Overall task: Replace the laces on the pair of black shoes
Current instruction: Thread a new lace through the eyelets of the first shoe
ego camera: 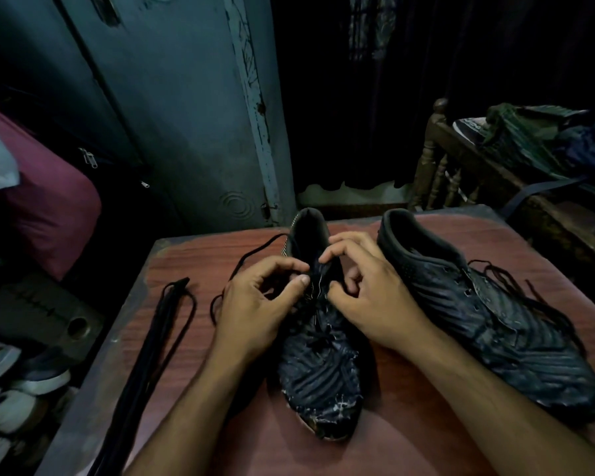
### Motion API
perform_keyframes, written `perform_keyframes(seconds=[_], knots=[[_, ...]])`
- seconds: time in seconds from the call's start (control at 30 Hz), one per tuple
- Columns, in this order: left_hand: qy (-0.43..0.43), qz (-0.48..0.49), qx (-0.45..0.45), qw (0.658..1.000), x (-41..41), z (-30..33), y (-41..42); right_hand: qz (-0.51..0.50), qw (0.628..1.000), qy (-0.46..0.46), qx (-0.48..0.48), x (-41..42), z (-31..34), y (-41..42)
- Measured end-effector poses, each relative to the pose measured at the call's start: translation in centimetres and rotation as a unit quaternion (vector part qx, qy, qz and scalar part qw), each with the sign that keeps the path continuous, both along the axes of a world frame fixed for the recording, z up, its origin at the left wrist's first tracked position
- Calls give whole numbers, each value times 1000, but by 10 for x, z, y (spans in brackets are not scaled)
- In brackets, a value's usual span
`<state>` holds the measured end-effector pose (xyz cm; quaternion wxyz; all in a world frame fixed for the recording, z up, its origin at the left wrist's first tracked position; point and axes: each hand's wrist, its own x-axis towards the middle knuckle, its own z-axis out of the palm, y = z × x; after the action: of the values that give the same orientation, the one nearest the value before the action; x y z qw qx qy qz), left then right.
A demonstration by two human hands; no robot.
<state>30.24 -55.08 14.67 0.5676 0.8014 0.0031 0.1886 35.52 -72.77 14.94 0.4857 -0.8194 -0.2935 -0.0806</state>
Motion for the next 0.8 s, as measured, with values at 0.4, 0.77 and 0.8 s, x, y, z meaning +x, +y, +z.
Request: perform_keyframes(seconds=[0.4, 0.77, 0.8], knots=[[-20, -40, 181, 982, 5, -1, 12, 57, 997, 24, 55, 2, -4, 0], [16, -102, 118, 988, 6, 1, 19, 72, 996, 29, 54, 4, -3, -2], [21, -107, 111, 988, 6, 2, 20, 74, 995, 30, 53, 4, -3, -2]])
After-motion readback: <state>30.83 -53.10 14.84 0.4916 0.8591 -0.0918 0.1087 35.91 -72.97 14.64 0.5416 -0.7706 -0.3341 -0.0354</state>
